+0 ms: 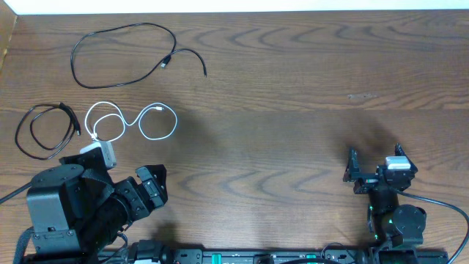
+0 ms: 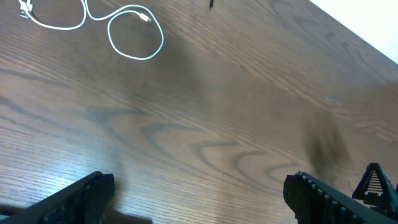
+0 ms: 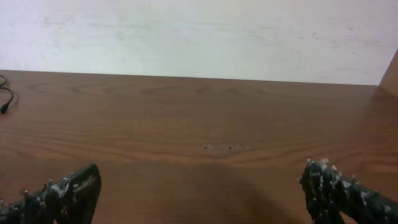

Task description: Untangle cables

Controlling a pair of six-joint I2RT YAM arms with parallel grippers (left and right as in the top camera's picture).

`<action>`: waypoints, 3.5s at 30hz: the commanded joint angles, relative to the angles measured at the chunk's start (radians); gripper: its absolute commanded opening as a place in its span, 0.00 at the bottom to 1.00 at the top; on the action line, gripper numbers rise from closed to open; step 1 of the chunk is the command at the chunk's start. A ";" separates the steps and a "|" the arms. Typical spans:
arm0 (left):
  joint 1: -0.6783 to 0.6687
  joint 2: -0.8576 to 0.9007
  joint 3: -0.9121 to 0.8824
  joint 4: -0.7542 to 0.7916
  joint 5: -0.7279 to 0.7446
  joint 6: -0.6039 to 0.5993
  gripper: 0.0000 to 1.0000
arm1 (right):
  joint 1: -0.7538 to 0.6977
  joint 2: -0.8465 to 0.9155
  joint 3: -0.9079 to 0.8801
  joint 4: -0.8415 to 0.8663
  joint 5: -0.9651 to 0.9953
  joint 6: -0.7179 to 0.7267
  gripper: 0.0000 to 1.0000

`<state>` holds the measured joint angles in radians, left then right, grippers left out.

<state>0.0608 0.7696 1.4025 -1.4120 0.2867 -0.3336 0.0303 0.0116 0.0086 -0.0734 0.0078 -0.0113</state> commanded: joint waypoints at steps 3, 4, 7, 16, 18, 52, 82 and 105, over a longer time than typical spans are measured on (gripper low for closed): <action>0.000 0.000 0.011 -0.001 -0.008 0.003 0.92 | -0.003 -0.006 -0.004 -0.002 0.001 -0.008 0.99; -0.001 0.000 0.011 -0.002 -0.011 0.003 0.92 | -0.003 -0.006 -0.004 -0.002 0.001 -0.008 0.99; -0.016 0.000 0.008 -0.008 -0.017 0.002 0.92 | -0.003 -0.006 -0.004 -0.002 0.001 -0.008 0.99; -0.089 -0.148 -0.274 0.332 0.014 0.212 0.93 | -0.003 -0.006 -0.004 -0.002 0.001 -0.008 0.99; -0.089 -0.211 -0.372 0.437 0.002 0.259 0.92 | -0.003 -0.006 -0.004 -0.002 0.001 -0.008 0.99; -0.085 -0.768 -1.297 1.185 -0.072 0.448 0.98 | -0.003 -0.006 -0.004 -0.002 0.001 -0.008 0.99; -0.087 -0.769 -1.398 1.335 -0.317 0.342 0.98 | -0.003 -0.006 -0.003 -0.002 0.001 -0.009 0.99; -0.087 -0.769 -1.398 1.341 -0.324 0.352 0.98 | -0.003 -0.006 -0.003 -0.002 0.001 -0.009 0.99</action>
<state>-0.0235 0.0093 0.0288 -0.0406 -0.0284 0.0013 0.0303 0.0109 0.0082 -0.0715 0.0078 -0.0116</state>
